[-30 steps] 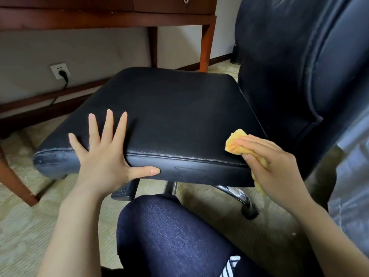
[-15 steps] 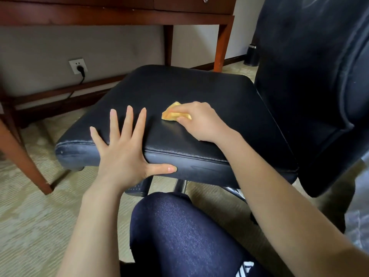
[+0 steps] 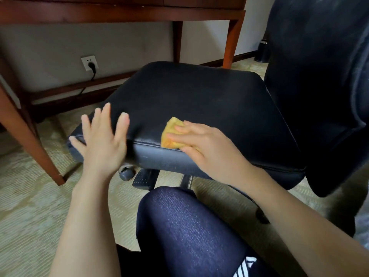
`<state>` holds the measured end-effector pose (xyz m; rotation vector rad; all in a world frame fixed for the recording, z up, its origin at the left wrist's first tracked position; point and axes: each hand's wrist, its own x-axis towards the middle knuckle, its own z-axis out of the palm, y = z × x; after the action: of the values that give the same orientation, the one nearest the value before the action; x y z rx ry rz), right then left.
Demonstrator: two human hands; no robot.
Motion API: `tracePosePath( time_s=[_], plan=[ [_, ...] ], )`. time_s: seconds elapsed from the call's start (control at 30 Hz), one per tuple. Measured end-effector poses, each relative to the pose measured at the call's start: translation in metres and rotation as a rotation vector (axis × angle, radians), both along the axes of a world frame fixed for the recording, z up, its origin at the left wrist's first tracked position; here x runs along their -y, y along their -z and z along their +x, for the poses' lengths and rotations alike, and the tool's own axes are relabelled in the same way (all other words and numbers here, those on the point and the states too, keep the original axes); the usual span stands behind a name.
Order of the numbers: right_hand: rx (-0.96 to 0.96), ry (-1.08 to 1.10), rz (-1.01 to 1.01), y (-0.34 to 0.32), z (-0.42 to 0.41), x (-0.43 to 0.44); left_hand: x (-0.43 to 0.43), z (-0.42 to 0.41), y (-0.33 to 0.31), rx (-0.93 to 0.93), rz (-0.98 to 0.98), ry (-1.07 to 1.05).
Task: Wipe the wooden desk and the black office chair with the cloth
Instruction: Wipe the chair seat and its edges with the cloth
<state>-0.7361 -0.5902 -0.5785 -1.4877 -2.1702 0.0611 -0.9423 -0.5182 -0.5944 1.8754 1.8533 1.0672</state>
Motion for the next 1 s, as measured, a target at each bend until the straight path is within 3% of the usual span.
tracePosePath(
  time_s=[0.13, 0.27, 0.67, 0.87, 1.0],
  plan=[
    [0.129, 0.094, 0.272, 0.024, 0.014, 0.036, -0.002, -0.001, 0.004, 0.163, -0.171, -0.340],
    [0.202, 0.036, 0.436, 0.040, 0.011, 0.038, 0.000, 0.002, 0.009, 0.214, -0.181, -0.381],
    [0.225, -0.265, 0.323, 0.014, -0.075, -0.045, 0.002, -0.016, 0.010, 0.335, -0.146, -0.346],
    [0.384, -0.274, 0.219, 0.001, -0.135, -0.077, -0.006, -0.038, 0.007, 0.588, -0.142, -0.266],
    [0.467, -0.252, 0.300, 0.015, -0.158, -0.088, -0.004, -0.045, 0.004, 0.791, -0.091, -0.261]
  ],
)
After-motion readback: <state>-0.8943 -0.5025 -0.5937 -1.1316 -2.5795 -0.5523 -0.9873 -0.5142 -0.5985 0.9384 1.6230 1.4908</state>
